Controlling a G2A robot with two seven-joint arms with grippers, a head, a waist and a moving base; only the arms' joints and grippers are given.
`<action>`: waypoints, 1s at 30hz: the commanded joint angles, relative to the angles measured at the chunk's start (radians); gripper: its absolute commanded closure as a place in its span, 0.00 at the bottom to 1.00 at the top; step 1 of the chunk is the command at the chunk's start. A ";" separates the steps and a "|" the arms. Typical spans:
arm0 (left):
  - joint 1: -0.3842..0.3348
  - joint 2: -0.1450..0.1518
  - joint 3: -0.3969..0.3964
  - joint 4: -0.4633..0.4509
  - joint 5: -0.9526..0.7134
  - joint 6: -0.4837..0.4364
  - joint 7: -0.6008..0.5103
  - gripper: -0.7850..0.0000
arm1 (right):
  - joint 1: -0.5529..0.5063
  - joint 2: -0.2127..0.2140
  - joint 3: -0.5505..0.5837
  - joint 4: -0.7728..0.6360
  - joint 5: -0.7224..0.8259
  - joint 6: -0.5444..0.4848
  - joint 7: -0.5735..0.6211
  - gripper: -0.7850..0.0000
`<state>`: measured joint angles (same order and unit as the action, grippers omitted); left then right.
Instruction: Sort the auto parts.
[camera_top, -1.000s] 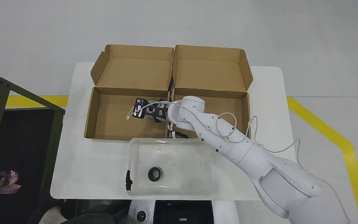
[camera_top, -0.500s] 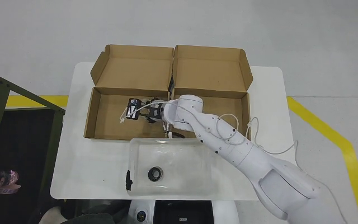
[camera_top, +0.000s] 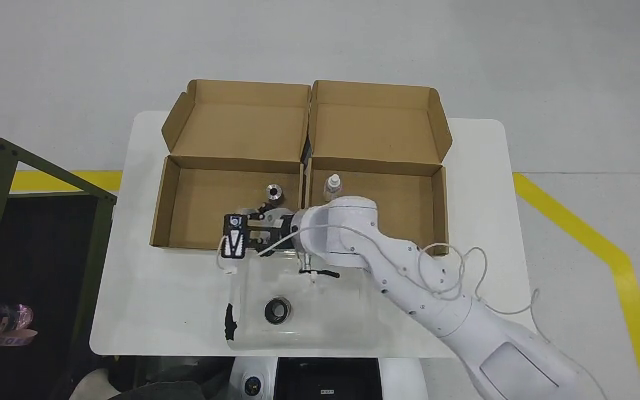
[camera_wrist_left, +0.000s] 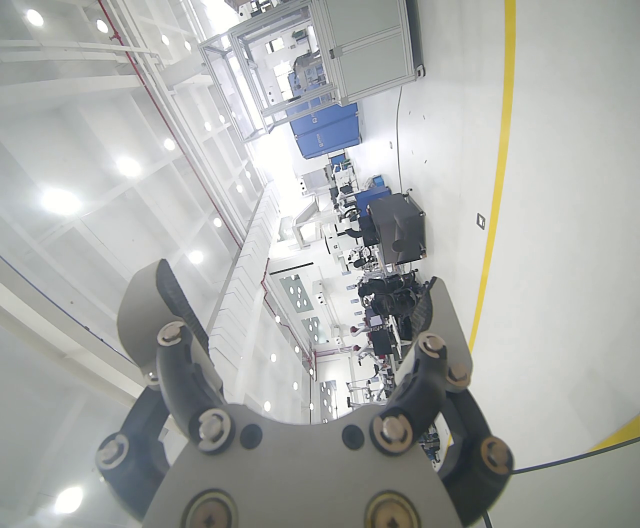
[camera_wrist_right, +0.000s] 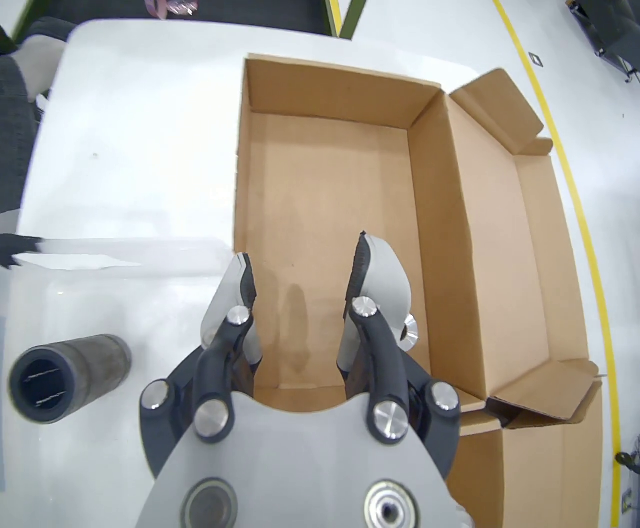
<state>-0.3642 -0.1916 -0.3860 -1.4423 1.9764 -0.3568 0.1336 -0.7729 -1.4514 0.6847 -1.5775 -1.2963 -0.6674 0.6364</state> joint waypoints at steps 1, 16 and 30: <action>0.000 0.000 0.000 0.000 0.000 0.000 0.000 0.00 | -0.040 0.014 0.028 -0.049 0.005 -0.025 0.000 0.53; 0.000 0.000 0.000 0.000 0.000 0.000 0.000 0.00 | -0.340 0.107 0.174 -0.347 -0.049 -0.180 0.040 0.53; 0.000 0.000 0.000 0.000 0.000 0.000 0.000 0.00 | -0.442 0.143 0.153 -0.371 -0.122 -0.248 0.021 0.51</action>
<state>-0.3642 -0.1917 -0.3860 -1.4423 1.9764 -0.3568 0.1336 -1.2127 -1.3096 0.8385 -1.9492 -1.4165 -0.9155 0.6588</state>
